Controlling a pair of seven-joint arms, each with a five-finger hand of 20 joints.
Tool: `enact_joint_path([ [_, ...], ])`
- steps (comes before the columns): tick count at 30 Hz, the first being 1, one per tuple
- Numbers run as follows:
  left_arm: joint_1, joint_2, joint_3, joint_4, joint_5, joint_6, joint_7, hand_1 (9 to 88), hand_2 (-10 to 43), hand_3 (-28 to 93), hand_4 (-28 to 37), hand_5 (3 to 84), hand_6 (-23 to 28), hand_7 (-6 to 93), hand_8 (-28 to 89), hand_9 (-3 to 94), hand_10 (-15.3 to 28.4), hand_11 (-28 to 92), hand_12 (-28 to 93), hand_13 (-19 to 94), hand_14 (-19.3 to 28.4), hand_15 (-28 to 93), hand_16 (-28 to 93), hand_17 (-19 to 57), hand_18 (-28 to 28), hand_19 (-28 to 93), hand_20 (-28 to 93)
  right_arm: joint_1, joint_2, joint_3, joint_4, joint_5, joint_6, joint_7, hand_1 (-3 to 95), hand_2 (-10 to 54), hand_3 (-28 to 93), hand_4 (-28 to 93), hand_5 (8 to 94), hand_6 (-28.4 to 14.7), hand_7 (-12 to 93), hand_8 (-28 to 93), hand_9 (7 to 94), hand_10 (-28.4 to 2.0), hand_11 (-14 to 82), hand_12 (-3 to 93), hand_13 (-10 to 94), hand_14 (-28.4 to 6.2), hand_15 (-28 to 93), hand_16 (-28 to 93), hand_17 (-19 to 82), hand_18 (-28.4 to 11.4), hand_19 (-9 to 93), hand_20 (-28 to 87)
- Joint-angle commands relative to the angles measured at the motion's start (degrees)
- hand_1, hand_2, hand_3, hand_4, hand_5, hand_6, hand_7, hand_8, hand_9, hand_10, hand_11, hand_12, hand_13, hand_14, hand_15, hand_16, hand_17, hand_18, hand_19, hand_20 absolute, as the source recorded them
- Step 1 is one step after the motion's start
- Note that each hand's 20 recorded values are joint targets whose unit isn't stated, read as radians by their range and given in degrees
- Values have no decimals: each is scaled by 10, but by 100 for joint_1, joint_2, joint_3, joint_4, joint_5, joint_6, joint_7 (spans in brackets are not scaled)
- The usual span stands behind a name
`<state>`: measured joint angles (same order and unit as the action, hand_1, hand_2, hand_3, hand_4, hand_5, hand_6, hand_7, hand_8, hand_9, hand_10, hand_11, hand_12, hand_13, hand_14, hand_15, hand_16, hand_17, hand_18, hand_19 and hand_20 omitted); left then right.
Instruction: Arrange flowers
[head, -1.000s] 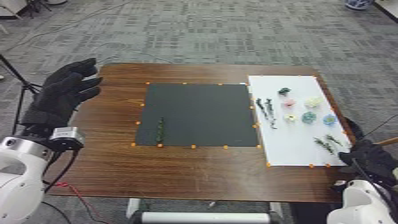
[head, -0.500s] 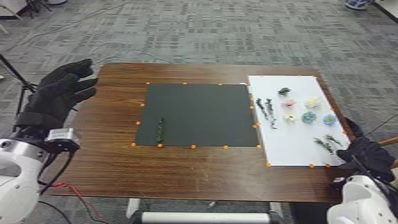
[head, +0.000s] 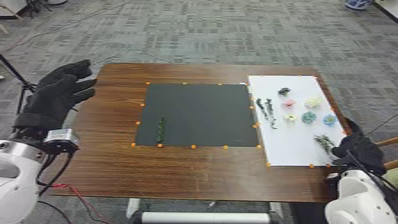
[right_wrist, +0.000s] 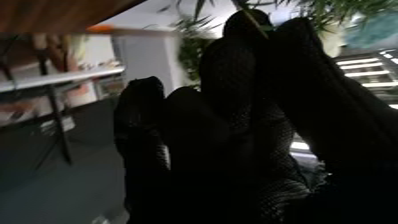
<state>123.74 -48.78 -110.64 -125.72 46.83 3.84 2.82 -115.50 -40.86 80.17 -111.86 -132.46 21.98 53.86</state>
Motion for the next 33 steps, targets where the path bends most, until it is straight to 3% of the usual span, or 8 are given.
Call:
enact_joint_path([
  [1,49,-5,-215,-80,-14,107,13,272,-71,687,-282,236,23,298,-137,159,105,321,133,102,138,485,-77,-92,194,405,120,413,247,-377,-387,21,791,-318,491,-95,856,-265,717,-15,551,7,832,-53,359,627,756,-48,780,388,361,-188,812,480],
  [7,102,-8,-267,-104,-15,119,8,272,-71,687,-282,236,23,297,-136,159,105,321,133,103,138,485,-77,-92,194,405,120,1250,405,-967,-657,114,1210,-426,487,-95,856,-229,703,-28,592,-5,851,-54,353,630,772,-44,776,393,374,-190,801,482],
  [12,263,-83,-389,-121,-55,186,59,272,-71,686,-283,237,23,298,-136,160,105,321,132,103,138,486,-78,-92,194,404,120,2766,11,-2193,-675,425,1022,-442,483,-95,855,-209,703,-33,594,-3,860,-51,355,621,787,-39,771,395,378,-191,799,483],
  [17,93,-52,-283,-57,-30,204,101,264,-76,691,-282,238,23,297,-136,160,106,320,132,103,138,485,-78,-93,195,403,120,4027,-935,-3358,-148,626,807,-655,483,-95,850,-195,702,-37,595,-1,863,-52,360,617,791,-38,770,400,382,-195,798,483],
  [20,-96,5,-127,12,-37,187,77,264,-76,691,-283,238,24,297,-136,161,107,319,132,103,138,484,-77,-93,196,403,120,4508,-1407,-3919,335,573,667,-666,480,-95,847,-181,699,-39,602,3,865,-51,368,608,798,-35,768,401,390,-195,802,482],
  [25,-247,49,51,52,-13,134,23,264,-75,692,-283,237,23,297,-136,161,106,317,133,103,138,482,-77,-93,195,403,121,4789,-1951,-4381,960,651,177,-762,478,-95,848,-172,699,-41,603,7,868,-50,371,600,807,-32,763,402,396,-196,806,480],
  [33,-287,99,109,71,-17,138,21,264,-75,691,-283,239,23,296,-136,162,106,318,134,103,138,481,-77,-92,195,402,121,5161,-2272,-5120,1535,683,-357,-817,475,-95,847,-166,686,-41,616,11,871,-47,377,595,814,-29,763,408,404,-196,815,475],
])
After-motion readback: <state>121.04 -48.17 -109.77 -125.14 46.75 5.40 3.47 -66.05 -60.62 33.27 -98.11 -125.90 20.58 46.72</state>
